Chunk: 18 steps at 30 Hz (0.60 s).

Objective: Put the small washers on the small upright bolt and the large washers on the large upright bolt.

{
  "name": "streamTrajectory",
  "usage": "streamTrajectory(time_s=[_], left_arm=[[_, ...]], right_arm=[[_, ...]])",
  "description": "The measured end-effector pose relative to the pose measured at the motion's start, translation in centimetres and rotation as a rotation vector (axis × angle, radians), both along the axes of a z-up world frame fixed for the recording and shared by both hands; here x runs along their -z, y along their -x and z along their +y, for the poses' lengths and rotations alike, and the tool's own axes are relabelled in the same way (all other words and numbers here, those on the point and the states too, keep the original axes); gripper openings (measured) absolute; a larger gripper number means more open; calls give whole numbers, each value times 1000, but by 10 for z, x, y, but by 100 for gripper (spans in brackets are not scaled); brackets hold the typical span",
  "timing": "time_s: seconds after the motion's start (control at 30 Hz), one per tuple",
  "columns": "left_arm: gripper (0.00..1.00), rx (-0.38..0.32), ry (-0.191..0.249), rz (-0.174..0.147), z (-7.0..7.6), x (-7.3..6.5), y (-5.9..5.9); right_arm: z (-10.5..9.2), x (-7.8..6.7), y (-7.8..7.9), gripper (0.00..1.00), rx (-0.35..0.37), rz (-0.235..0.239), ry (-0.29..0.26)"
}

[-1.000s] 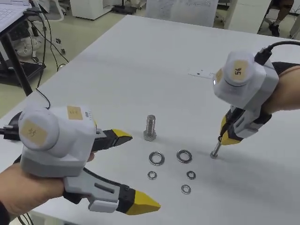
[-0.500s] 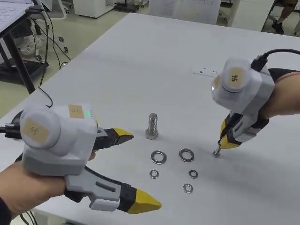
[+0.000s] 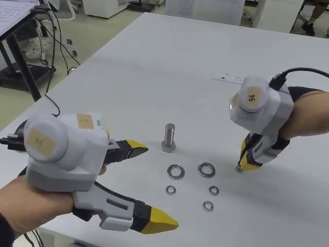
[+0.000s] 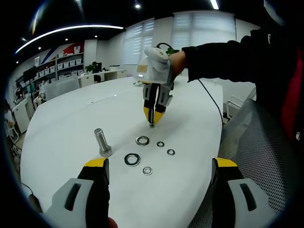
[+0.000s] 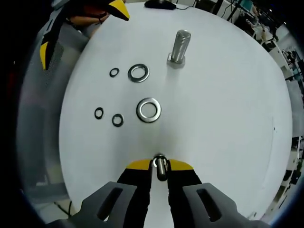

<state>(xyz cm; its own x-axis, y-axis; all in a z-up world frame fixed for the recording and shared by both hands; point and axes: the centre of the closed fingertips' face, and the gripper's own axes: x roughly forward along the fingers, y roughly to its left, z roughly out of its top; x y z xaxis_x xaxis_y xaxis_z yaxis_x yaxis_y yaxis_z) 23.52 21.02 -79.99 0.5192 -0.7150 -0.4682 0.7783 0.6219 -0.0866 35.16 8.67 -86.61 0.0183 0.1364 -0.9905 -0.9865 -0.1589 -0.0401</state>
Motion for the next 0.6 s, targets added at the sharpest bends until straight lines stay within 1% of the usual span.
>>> streamTrajectory(time_s=[0.43,0.6], left_arm=[[89,1,1,1,0,0,1],[89,0,0,2,1,0,2]], right_arm=[[-1,6,2,13,-7,5,9],[-2,5,3,15,-11,4,8]])
